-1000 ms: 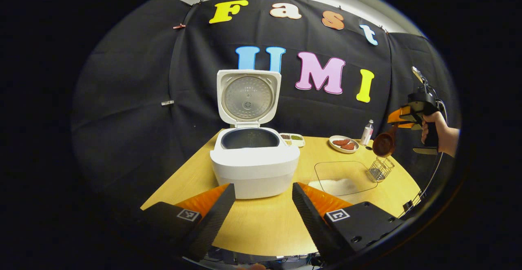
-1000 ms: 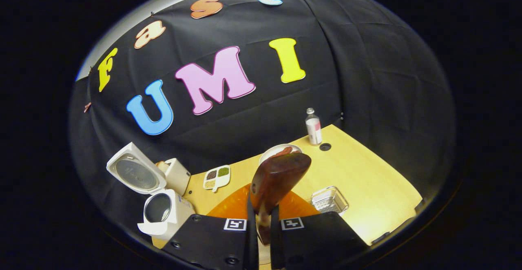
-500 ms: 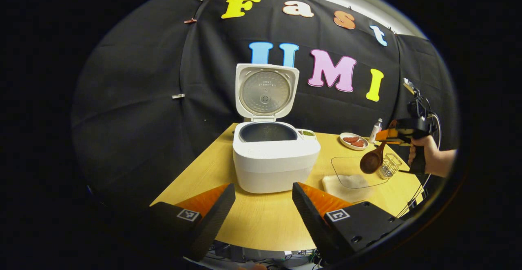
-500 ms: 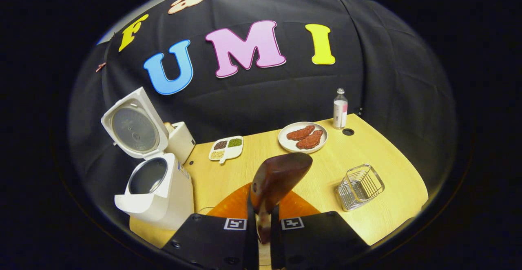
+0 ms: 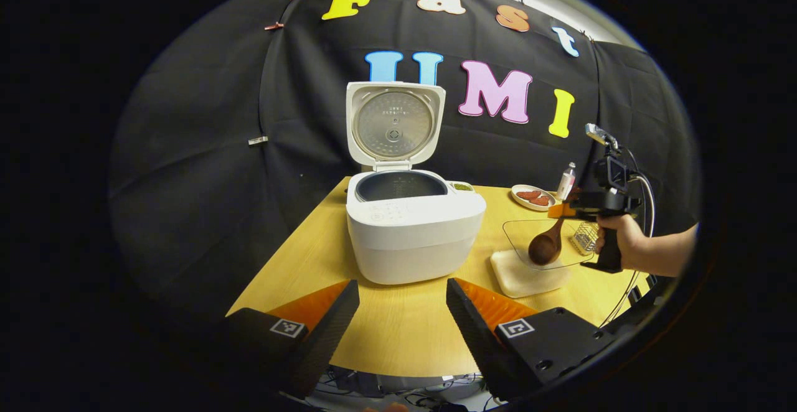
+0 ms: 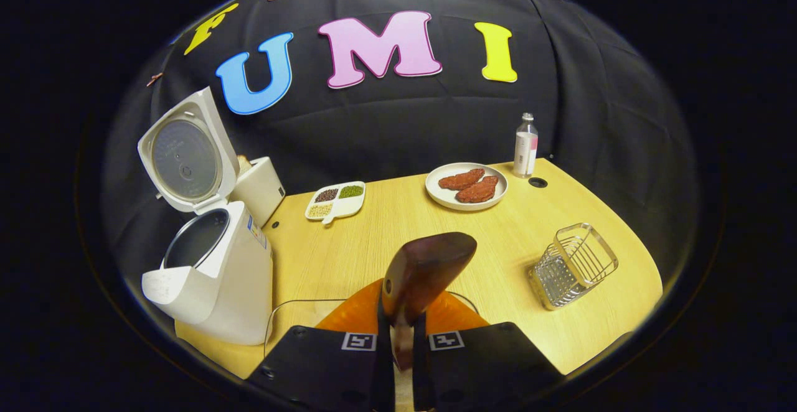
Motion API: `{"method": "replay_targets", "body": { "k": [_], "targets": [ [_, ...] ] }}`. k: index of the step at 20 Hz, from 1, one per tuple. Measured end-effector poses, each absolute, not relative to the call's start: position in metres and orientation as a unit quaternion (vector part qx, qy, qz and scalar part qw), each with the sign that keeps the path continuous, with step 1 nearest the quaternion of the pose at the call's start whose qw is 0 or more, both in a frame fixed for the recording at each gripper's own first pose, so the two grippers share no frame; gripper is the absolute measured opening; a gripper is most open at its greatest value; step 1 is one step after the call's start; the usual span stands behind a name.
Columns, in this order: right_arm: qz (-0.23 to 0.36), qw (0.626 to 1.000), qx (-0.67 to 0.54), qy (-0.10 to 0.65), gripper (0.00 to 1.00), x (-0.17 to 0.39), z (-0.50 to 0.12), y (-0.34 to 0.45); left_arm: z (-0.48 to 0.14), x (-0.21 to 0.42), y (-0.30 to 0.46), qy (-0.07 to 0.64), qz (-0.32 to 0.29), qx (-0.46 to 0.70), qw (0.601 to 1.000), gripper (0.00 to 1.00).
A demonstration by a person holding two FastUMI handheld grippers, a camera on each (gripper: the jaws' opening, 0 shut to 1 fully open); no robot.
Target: Close the left gripper, press the button to open the rice cooker; take a wooden spoon from the chopstick holder with the right hand, scoop a spoonful of rice and pour it into the rice cooker, then put the wooden spoon back into the chopstick holder.
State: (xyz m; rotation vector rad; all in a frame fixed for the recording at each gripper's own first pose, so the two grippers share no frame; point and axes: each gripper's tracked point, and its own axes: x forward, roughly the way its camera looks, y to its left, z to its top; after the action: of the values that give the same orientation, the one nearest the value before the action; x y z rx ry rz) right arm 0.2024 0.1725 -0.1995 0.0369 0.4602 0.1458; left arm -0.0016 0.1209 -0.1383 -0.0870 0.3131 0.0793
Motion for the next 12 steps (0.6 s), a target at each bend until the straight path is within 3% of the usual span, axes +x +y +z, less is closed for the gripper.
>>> {"method": "replay_targets", "body": {
  "k": [12],
  "targets": [
    [0.092, 0.951, 0.118, 0.270, 0.16, 0.168, -0.217, 0.224, -0.140, -0.019, 0.132, 0.155, 0.067, -0.066, 0.984, 0.97]
  ]
}}
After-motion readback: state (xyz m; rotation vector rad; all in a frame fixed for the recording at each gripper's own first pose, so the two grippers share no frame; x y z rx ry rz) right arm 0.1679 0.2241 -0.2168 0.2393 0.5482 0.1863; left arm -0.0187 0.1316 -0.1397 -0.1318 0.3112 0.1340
